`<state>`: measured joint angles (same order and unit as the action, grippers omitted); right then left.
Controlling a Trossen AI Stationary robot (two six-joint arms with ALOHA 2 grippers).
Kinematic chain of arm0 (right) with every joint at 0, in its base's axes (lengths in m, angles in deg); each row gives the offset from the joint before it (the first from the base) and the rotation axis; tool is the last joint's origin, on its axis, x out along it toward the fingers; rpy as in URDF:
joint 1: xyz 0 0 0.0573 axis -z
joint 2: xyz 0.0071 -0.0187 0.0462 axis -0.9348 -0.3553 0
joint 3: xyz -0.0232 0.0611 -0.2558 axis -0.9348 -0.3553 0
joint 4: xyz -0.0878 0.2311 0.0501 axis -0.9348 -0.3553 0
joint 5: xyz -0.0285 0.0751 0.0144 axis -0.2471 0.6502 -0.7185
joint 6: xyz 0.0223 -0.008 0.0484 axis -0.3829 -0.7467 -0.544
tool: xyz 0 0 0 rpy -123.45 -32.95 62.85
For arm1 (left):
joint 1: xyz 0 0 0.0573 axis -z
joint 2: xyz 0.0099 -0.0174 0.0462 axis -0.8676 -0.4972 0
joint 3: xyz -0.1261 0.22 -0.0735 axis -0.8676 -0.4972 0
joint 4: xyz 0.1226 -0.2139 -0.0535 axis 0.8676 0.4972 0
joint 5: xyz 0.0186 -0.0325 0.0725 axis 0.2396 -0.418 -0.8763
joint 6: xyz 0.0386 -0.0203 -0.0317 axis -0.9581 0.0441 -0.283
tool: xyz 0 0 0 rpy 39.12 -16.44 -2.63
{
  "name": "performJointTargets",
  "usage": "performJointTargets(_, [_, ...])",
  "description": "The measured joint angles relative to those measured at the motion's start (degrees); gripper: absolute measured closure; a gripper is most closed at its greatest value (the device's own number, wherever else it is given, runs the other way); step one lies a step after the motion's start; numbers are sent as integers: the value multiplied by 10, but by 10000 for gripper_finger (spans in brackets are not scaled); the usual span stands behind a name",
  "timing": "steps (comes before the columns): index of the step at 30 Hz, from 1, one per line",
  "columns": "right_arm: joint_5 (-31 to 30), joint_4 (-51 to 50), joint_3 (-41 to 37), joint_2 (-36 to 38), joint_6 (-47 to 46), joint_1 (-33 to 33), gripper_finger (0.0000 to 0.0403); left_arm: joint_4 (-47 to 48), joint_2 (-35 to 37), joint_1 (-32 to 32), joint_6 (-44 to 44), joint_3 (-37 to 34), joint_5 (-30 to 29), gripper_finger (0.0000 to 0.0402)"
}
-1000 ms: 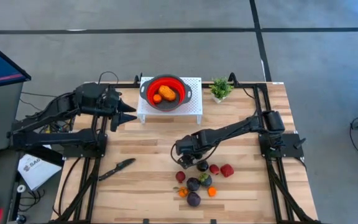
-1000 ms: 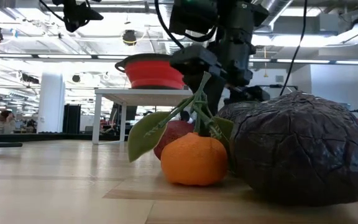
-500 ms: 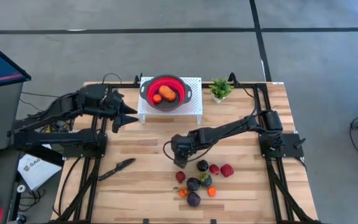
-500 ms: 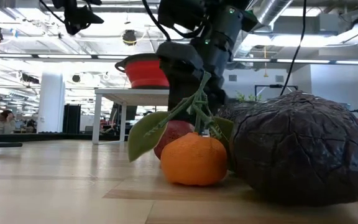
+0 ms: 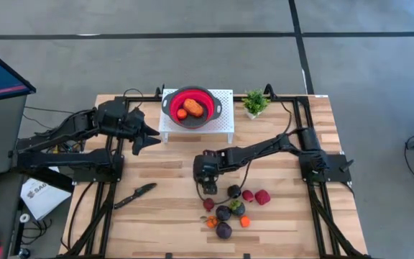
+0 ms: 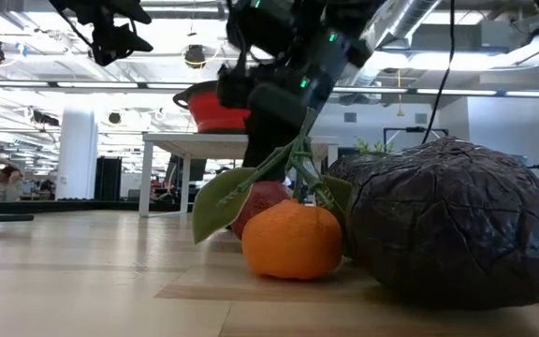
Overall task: Pick & Place Fruit
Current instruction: Put the purple plum into the red strainer bowl on the shelf
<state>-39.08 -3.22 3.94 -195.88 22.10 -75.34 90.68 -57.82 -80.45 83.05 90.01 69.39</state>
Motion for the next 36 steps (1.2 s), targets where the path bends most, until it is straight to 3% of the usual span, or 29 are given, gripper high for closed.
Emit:
performJointTargets(12, [0,98,2,-46,-17,-1,113,-2,0,0,18,0,0,197])
performJointTargets(20, [-12,126,1,-45,-42,0,161,-2,-1,0,18,0,-1,197])
performJointTargets(25, [13,116,1,1,-42,8,187,-2,-1,0,18,0,-4,197])
performJointTargets(30, [53,71,1,69,-50,18,183,-3,-1,0,18,0,-8,197])
performJointTargets(36, [107,32,6,187,-154,44,179,-4,-1,0,18,0,-10,197])
